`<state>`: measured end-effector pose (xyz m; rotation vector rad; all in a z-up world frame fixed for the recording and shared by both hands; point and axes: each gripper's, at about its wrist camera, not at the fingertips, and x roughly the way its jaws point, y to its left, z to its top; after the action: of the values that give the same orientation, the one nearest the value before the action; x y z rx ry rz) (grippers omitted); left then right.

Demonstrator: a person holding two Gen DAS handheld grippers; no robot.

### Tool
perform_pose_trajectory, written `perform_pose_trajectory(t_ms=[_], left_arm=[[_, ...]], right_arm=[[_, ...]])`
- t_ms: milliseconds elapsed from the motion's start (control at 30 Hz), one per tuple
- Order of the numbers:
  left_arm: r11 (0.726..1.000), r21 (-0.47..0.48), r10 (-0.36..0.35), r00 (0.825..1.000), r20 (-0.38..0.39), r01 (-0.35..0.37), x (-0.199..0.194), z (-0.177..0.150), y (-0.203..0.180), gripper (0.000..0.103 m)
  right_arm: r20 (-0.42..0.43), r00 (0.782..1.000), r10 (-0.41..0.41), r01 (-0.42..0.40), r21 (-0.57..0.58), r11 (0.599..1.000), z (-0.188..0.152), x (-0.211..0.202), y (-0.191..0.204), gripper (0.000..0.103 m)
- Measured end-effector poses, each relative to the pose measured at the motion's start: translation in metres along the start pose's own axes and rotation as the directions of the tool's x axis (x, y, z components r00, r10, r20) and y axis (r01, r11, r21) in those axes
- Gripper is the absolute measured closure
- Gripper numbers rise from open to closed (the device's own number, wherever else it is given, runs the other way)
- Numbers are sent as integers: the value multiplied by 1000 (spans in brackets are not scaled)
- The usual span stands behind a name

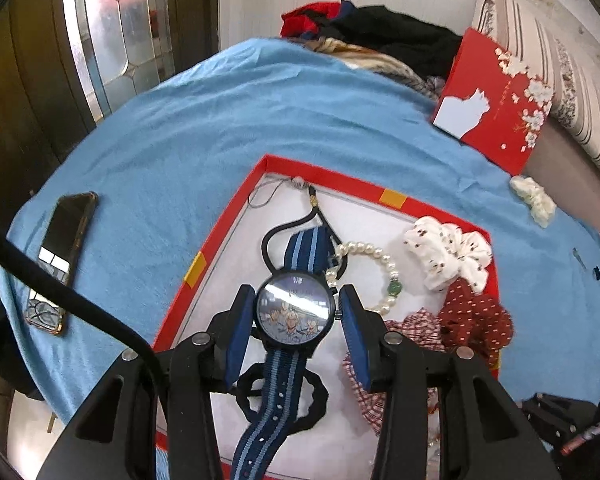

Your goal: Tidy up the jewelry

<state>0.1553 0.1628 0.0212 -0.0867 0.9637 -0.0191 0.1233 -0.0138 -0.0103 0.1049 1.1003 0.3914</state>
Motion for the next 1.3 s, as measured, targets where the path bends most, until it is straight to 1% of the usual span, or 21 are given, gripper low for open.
perform_pose_trajectory(t_ms=[67, 167, 200, 233, 267, 333, 433, 467, 567, 600, 633, 733, 867, 900, 933, 967, 1067, 1100, 1167, 1200, 1300], left_arm=[[1000, 11, 11, 999, 39, -11, -13, 0, -3, 61], [1000, 21, 18, 997, 76, -20, -29, 0, -6, 60], [999, 21, 23, 996, 89, -25, -34, -2, -6, 58], [999, 22, 32, 993, 112, -35, -42, -4, -6, 54], [999, 22, 40, 991, 125, -43, -46, -4, -5, 52], [996, 22, 82, 983, 167, -87, -57, -10, -4, 47], [990, -3, 139, 969, 202, -142, -71, -18, 3, 42], [989, -15, 148, 967, 208, -148, -74, -19, 6, 41], [981, -80, 190, 950, 247, -176, -92, -32, 22, 40], [979, -91, 201, 944, 260, -184, -98, -37, 26, 37], [972, -116, 232, 930, 284, -207, -106, -42, 32, 29], [946, -180, 317, 884, 345, -269, -128, -55, 45, 16], [911, -240, 407, 824, 394, -335, -152, -67, 53, 6], [889, -267, 452, 798, 399, -371, -159, -69, 52, 4], [876, -284, 479, 780, 403, -391, -165, -70, 50, 4], [872, -293, 485, 772, 410, -392, -170, -72, 48, 4], [889, -307, 450, 779, 436, -341, -184, -76, 37, 4], [890, -309, 446, 779, 441, -335, -188, -76, 33, 4], [902, -295, 423, 785, 454, -315, -195, -79, 18, 4], [911, -283, 404, 792, 457, -302, -197, -80, 10, 4], [934, -249, 347, 824, 449, -258, -197, -83, -14, 4]], right_arm=[[9, 999, -42, 42, -23, 999, 3, -1, -1, 94], [7, 997, -78, 78, -54, 995, 9, 1, -3, 94], [6, 996, -88, 88, -58, 994, 9, 0, -3, 94], [10, 996, -88, 89, -59, 994, 10, -2, -4, 91], [22, 996, -86, 87, -57, 995, 10, -6, -4, 86], [45, 995, -87, 89, -61, 994, 8, -15, -3, 80], [67, 993, -93, 99, -89, 991, 7, -23, 4, 80], [71, 993, -93, 100, -102, 990, 7, -25, 7, 80], [75, 993, -94, 103, -119, 988, 8, -21, 17, 80], [76, 993, -91, 100, -120, 988, 8, -20, 19, 80], [77, 993, -92, 101, -122, 987, 7, -21, 21, 80], [91, 992, -93, 104, -129, 986, 4, -25, 25, 80], [123, 988, -91, 108, -134, 985, -7, -43, 24, 78], [132, 987, -96, 114, -138, 984, -12, -49, 23, 77], [138, 985, -100, 120, -142, 983, -16, -53, 22, 74], [146, 983, -111, 132, -147, 980, -22, -59, 20, 70], [166, 974, -153, 178, -150, 972, -42, -76, 10, 65], [170, 971, -167, 193, -148, 970, -48, -80, 7, 64], [175, 963, -206, 229, -124, 965, -64, -92, -6, 59], [172, 961, -217, 237, -104, 966, -71, -96, -14, 58], [157, 960, -234, 241, -25, 970, -91, -109, -37, 56]])
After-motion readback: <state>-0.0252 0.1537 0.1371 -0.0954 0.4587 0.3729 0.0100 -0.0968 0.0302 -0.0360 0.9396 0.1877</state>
